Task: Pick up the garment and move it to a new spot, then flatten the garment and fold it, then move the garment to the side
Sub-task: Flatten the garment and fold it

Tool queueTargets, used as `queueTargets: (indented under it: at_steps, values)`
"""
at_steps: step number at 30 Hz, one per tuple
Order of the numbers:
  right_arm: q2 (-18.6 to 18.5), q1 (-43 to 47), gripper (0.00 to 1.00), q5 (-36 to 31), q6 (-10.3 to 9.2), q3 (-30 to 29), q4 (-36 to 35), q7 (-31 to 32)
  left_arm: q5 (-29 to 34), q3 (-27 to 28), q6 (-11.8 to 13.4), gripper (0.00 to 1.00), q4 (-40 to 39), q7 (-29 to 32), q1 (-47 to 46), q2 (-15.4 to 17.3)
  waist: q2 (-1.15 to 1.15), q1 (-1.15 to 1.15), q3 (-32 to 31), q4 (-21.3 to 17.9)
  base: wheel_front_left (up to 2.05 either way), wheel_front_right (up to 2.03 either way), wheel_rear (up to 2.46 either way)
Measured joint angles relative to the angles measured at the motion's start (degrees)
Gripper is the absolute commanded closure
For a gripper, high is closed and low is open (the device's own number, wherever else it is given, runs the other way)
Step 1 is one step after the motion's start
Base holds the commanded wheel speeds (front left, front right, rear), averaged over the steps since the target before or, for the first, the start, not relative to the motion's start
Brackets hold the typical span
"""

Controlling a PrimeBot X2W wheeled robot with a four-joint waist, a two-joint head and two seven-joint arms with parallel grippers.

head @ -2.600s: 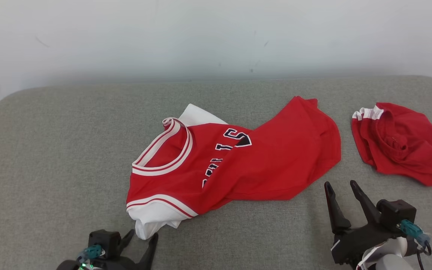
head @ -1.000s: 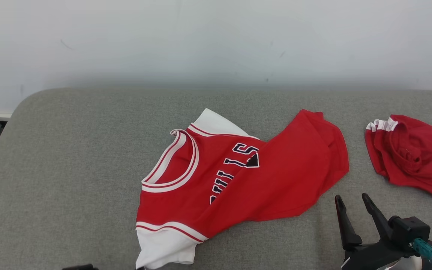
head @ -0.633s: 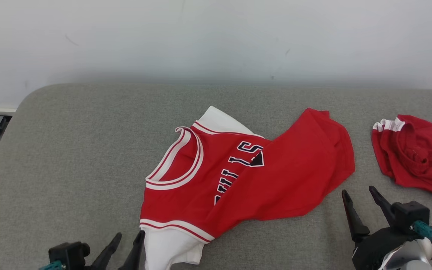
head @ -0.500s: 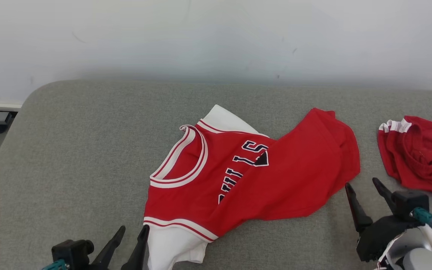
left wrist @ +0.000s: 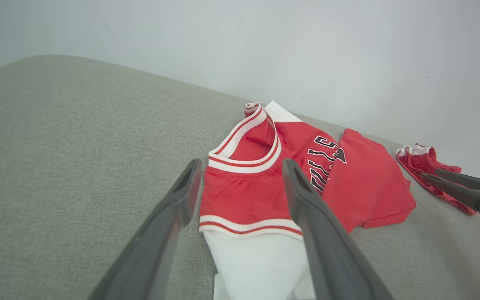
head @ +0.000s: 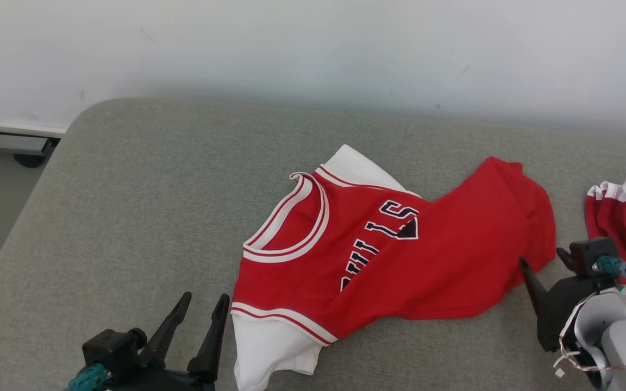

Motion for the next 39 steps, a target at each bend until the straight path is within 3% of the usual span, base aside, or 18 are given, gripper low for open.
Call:
queueTargets:
  at_steps: [18, 19, 20, 21, 22, 26, 30, 39]
  values:
    - [-2.2, -8.6, 0.00, -2.4, 2.04, 3.4, 12.4, 9.6, 6.0, 4.4, 0.0, 0.00, 0.0, -0.6, 0.3, -3.0, 0.00, 0.00, 2.5, 3.5, 0.00, 0.00, 0.00]
    - [-2.2, -8.7, 0.11, -2.5, 2.08, 3.4, 13.0, 9.9, 6.1, 4.5, 0.0, 0.00, 0.0, -0.6, 0.3, -3.1, 0.00, 0.00, 2.7, 3.7, 0.00, 0.00, 0.00]
    - [-2.1, -9.2, 0.33, -2.5, 2.35, 3.6, 13.6, 10.2, 6.1, 4.7, 0.0, 0.00, 0.0, -0.6, 0.3, -3.1, 0.00, 0.00, 2.8, 3.8, 0.00, 0.00, 0.00]
    - [-2.1, -9.8, 0.75, -2.5, 2.47, 3.9, 14.0, 10.4, 6.1, 5.0, 0.0, 0.00, 0.0, -0.6, 0.3, -3.1, 0.00, 0.00, 2.9, 3.9, 0.00, 0.00, 0.00]
    - [-1.9, -10.4, 1.00, -2.5, 2.54, 4.1, 14.2, 10.4, 6.1, 5.4, 0.0, 0.00, 0.0, -0.6, 0.5, -3.1, 0.00, 0.00, 2.9, 4.0, 0.00, 0.00, 0.00]
    - [-0.6, -12.1, 1.00, -2.3, 3.53, 4.6, 15.4, 9.5, 6.6, 7.1, 0.0, 0.00, 0.2, -0.8, 2.5, -3.1, 0.00, 0.00, 2.8, 3.2, 0.00, 0.00, 0.00]
    - [-0.6, -11.3, 1.00, 1.6, 3.55, 1.0, 14.8, 5.3, 6.6, 7.6, 0.0, 0.00, 0.5, -0.8, 2.6, -3.8, 0.00, -0.01, 1.7, 2.1, 0.00, 0.00, 0.00]
    - [2.2, -0.3, 1.00, 12.4, 4.15, -7.4, 7.9, -2.7, 6.9, 9.0, 0.0, 0.00, 0.6, -0.8, 6.0, -3.6, 0.00, -0.01, -0.1, -1.1, 0.00, 0.00, 0.00]
